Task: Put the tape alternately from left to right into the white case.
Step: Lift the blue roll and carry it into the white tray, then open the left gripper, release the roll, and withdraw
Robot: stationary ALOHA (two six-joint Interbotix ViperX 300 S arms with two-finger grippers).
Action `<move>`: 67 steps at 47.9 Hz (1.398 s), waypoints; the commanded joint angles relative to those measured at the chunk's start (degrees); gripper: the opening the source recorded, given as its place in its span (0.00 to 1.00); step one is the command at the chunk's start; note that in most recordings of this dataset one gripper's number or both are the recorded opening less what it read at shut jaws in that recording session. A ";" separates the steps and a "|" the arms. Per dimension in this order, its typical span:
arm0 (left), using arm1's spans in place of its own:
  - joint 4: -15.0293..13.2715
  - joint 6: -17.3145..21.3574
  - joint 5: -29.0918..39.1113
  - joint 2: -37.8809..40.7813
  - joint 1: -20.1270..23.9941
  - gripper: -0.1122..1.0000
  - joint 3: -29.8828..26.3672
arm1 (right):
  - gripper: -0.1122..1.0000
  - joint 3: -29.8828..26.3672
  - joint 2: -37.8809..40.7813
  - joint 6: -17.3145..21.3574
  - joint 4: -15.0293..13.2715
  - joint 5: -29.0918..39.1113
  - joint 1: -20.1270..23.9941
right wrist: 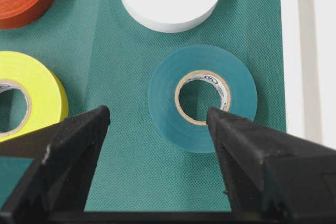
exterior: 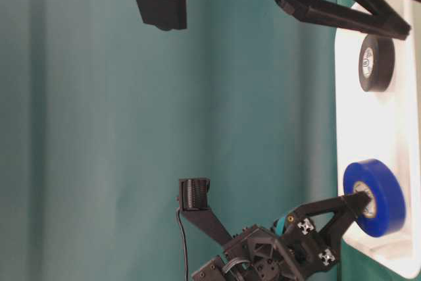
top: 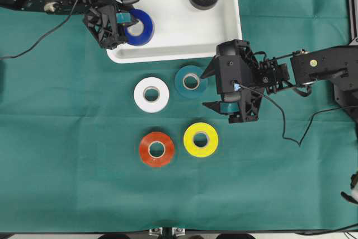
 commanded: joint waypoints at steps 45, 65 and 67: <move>-0.09 -0.18 -0.53 -9.67 -7.91 0.68 4.92 | 0.83 -0.79 -0.53 0.09 -0.09 -0.44 0.09; -0.18 -0.26 -0.53 -11.43 -18.90 0.68 5.98 | 0.83 -1.05 -0.44 -0.09 -0.09 -0.44 0.18; -0.18 -0.35 -0.53 -11.43 -19.86 0.68 5.89 | 0.83 -1.05 -0.53 -0.09 -0.09 -0.44 0.09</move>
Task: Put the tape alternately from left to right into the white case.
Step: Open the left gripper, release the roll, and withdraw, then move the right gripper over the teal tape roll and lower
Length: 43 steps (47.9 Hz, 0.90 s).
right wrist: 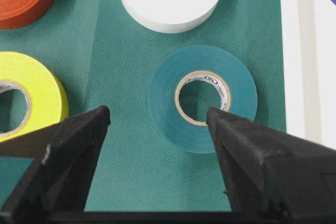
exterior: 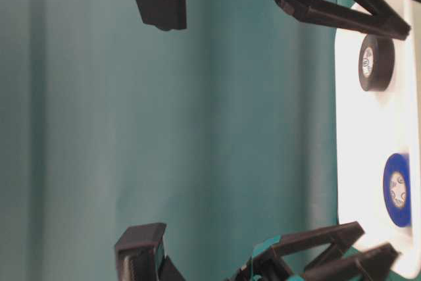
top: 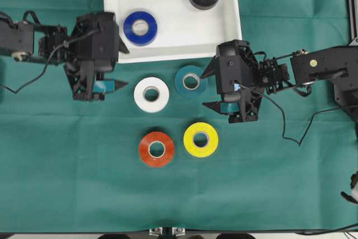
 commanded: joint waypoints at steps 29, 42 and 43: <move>-0.18 -6.15 -0.18 -0.62 -8.53 0.68 -0.62 | 0.83 -0.79 -0.44 -0.09 -0.09 -0.44 0.18; -0.18 -6.24 -0.09 -0.44 -8.53 0.68 -0.35 | 0.83 -0.70 -0.44 0.00 -0.09 -0.44 0.18; -0.18 -6.15 -0.18 -0.44 -8.61 0.68 -0.35 | 0.83 -0.62 -0.44 0.00 -0.09 -0.44 0.18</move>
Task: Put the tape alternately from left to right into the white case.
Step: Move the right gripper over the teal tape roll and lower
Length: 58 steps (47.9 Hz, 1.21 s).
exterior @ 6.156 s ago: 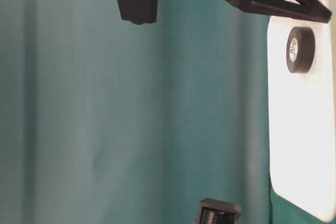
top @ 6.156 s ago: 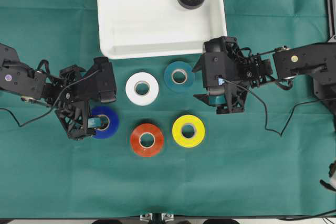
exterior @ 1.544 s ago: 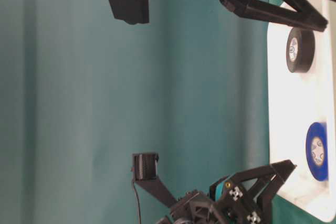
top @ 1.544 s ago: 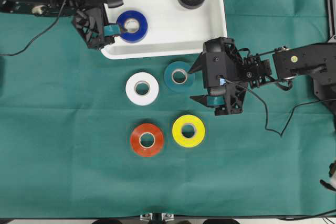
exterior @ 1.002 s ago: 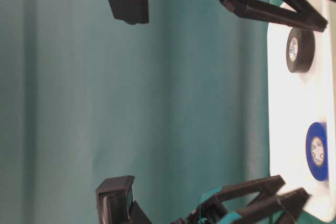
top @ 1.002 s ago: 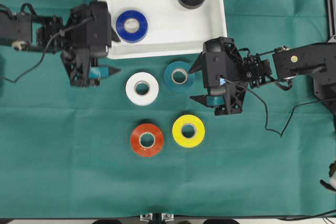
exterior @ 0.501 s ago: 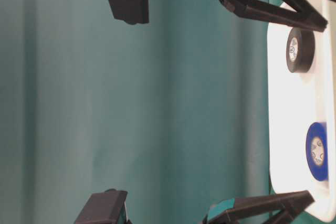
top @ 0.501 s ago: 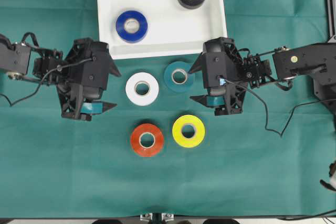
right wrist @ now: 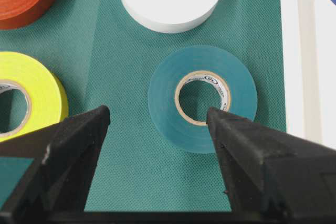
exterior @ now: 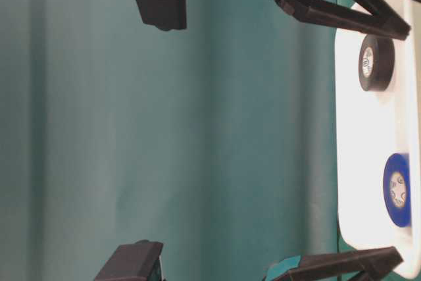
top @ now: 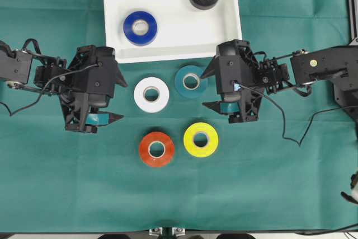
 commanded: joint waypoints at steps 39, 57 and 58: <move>-0.18 0.00 -0.26 -0.44 -0.18 0.68 -0.35 | 0.83 -6.86 8.09 -0.09 -0.09 4.57 -0.18; -0.18 0.00 -0.18 -0.44 -0.18 0.68 -0.09 | 0.83 -8.61 10.63 -0.09 -0.62 5.10 -1.14; -0.18 0.00 -0.18 -0.44 -0.18 0.67 -0.09 | 0.83 -8.70 10.81 -0.09 -0.70 5.10 -1.23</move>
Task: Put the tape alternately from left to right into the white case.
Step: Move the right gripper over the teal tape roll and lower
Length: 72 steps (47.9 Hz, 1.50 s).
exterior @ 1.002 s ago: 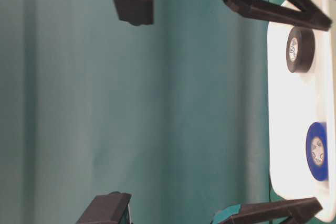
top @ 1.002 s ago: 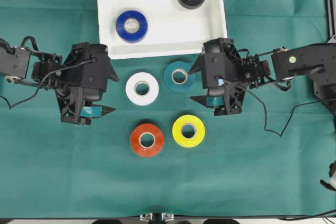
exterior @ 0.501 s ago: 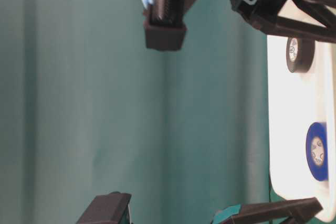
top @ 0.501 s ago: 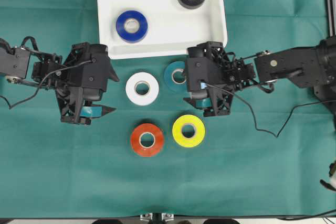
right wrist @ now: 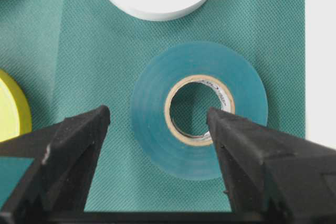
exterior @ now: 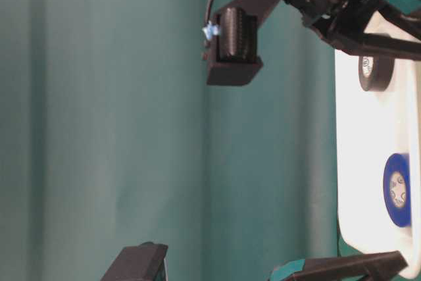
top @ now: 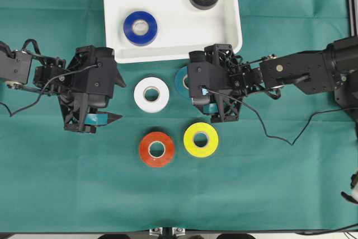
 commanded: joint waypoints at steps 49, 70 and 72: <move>-0.09 -0.09 -0.18 -0.44 -0.18 0.68 -0.35 | 0.71 -2.29 3.52 0.09 -0.18 -0.18 -1.32; -0.09 -0.09 -0.18 -0.44 -0.18 0.68 -0.35 | 0.35 -3.43 2.20 0.00 -0.09 -0.18 -0.88; -0.09 -0.09 -0.18 -0.44 -0.18 0.68 -0.35 | 0.35 -3.52 1.67 0.00 -0.09 -0.18 -0.53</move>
